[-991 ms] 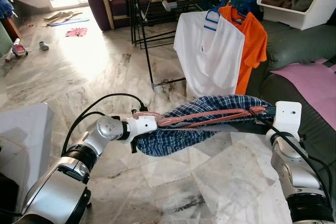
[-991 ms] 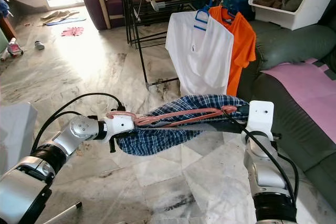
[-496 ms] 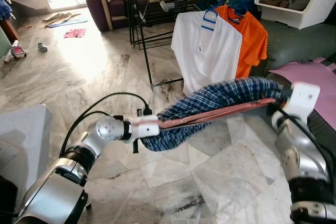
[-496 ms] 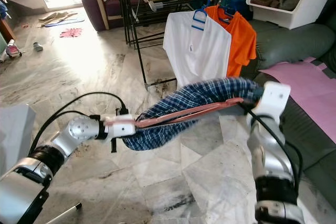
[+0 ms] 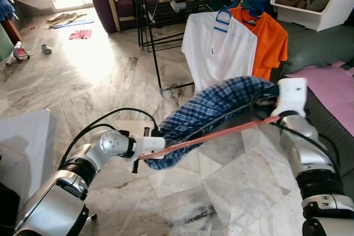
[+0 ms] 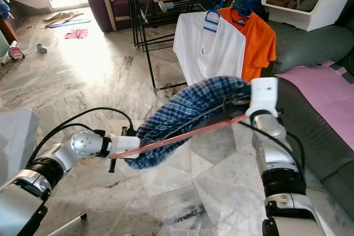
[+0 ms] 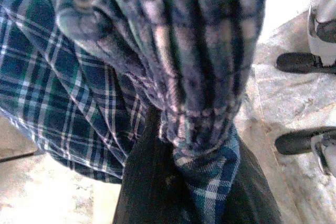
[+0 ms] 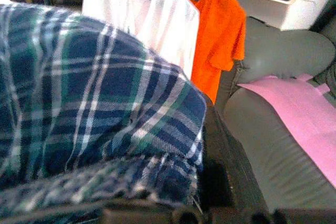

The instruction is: Hang hanger

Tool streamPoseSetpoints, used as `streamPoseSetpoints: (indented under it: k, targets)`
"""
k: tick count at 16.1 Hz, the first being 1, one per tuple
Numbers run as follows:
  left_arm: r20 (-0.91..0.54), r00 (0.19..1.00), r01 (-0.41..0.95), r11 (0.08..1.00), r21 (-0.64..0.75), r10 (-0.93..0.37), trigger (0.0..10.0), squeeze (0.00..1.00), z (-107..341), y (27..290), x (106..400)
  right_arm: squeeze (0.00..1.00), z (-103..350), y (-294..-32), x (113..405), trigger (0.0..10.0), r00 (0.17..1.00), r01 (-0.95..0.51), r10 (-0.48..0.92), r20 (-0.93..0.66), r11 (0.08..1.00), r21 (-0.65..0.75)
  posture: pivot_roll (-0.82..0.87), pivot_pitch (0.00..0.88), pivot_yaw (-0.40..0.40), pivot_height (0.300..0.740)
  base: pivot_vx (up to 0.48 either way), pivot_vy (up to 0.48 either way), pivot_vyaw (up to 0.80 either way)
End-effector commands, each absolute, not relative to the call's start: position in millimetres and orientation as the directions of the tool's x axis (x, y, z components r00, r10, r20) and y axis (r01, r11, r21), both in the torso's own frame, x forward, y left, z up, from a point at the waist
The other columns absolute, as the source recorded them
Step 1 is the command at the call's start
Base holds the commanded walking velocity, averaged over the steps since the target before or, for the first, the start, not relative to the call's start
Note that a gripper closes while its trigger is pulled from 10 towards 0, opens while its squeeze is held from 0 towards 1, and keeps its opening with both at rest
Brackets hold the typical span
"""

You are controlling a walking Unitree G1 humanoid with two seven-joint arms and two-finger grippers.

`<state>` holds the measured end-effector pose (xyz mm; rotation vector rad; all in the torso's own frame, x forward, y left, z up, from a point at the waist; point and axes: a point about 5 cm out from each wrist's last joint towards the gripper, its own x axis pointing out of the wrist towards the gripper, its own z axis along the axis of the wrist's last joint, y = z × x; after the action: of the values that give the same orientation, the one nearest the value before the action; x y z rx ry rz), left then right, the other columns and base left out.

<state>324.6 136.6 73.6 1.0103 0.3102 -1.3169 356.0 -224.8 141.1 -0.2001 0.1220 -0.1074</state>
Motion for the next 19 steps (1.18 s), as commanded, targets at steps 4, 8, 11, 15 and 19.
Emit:
streamPoseSetpoints:
  k: [4, 8, 11, 15, 19]
  targets:
    - [-0.766, 0.241, 0.917, -0.119, 0.381, -0.597, 0.0, 0.00, 64.9, 144.9, 320.1, 0.00, 164.3, -207.7, 362.8, 10.0, 1.000, -0.005, 0.001, -0.016, 0.961, -0.278, -0.06, 0.009, 0.028, 0.740, 0.000, 0.000, 0.00]
    - [-0.763, 0.238, 0.922, -0.108, 0.372, -0.601, 0.0, 0.00, 64.1, 141.6, 320.3, 0.00, 166.3, -181.2, 356.8, 10.0, 0.977, -0.201, 0.212, -0.009, 0.914, -0.353, -0.06, 0.006, 0.023, 0.740, 0.000, 0.000, 0.00]
    - [-0.767, 0.240, 0.926, -0.097, 0.365, -0.595, 0.0, 0.00, 63.7, 144.4, 320.5, 0.00, 162.8, -180.0, 346.5, 10.0, 0.960, -0.265, 0.281, -0.019, 0.878, -0.398, -0.06, 0.006, 0.023, 0.740, 0.000, 0.000, 0.00]
    - [-0.773, 0.244, 0.931, -0.083, 0.357, -0.586, 0.0, 0.00, 63.9, 148.2, 321.1, 0.00, 165.1, -192.5, 333.2, 10.0, 0.957, -0.222, 0.285, 0.044, 0.825, -0.520, -0.06, 0.005, 0.025, 0.740, 0.000, 0.000, 0.00]
    - [-0.775, 0.256, 0.935, -0.057, 0.351, -0.577, 0.0, 0.00, 63.6, 148.7, 322.8, 0.00, 173.0, -196.0, 319.0, 10.0, 0.943, -0.212, 0.307, 0.126, 0.850, -0.482, -0.07, 0.002, 0.031, 0.740, 0.000, 0.000, 0.00]
